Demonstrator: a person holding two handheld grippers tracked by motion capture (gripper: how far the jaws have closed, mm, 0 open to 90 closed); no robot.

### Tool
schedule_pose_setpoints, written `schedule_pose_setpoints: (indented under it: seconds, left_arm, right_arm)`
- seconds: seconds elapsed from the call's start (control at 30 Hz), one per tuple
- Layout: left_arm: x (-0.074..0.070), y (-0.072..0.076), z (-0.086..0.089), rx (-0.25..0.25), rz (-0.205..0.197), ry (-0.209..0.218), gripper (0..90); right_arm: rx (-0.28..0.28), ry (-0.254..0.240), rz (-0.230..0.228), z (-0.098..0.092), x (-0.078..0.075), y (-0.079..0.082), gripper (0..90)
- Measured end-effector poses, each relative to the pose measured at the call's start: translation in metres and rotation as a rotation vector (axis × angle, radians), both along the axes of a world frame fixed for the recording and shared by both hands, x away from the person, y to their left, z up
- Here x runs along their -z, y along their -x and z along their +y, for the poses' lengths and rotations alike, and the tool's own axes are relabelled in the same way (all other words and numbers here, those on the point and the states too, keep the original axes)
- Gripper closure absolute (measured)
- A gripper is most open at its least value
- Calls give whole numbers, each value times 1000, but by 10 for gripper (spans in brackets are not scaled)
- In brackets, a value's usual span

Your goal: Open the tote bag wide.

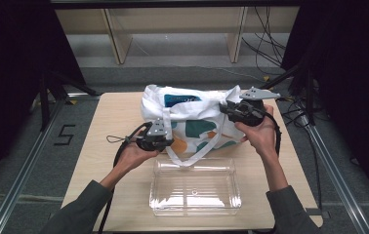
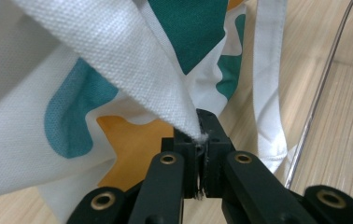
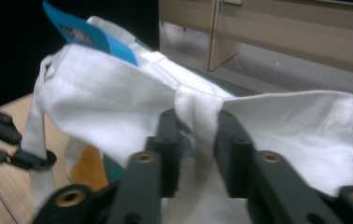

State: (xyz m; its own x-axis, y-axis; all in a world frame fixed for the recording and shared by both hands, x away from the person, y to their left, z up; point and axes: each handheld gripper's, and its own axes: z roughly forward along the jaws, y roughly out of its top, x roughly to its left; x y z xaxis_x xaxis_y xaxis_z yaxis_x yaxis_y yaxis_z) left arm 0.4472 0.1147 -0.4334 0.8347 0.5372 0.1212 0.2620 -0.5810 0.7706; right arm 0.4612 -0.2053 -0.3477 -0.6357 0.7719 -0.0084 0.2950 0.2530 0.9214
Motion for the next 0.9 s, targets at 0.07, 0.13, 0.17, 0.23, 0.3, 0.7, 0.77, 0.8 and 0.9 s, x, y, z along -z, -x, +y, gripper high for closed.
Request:
schedule_pose_setpoints:
  seconds: [0.07,0.13,0.17,0.23,0.3,0.7,0.77,0.8,0.9]
  left_arm:
    - [1,-1,0,-3,-1,5,874]
    - [0,-1,-1,-6,5,8,873]
    - [0,-2,-1,-5,2,13,873]
    - [1,-2,-2,0,4,7,872]
    - [4,-4,-3,1,15,-12,872]
    - [17,-20,11,-60,91,15,702]
    - [7,-14,14,-73,78,54,578]
    - [-1,-11,16,-74,65,62,521]
    - [-26,-1,21,-92,13,96,416]
  right_arm:
    - [-11,45,-21,-2,-4,8,832]
    - [-27,92,-67,-6,-10,18,840]
    - [-26,107,-66,-6,-13,27,841]
    - [-44,155,-75,-7,-15,41,842]
    - [-39,210,-91,-7,-9,51,842]
    - [-46,320,90,-14,55,19,846]
    - [-57,314,124,-15,64,19,847]
    - [-59,308,125,-15,68,18,848]
    - [-79,298,151,-17,73,20,849]
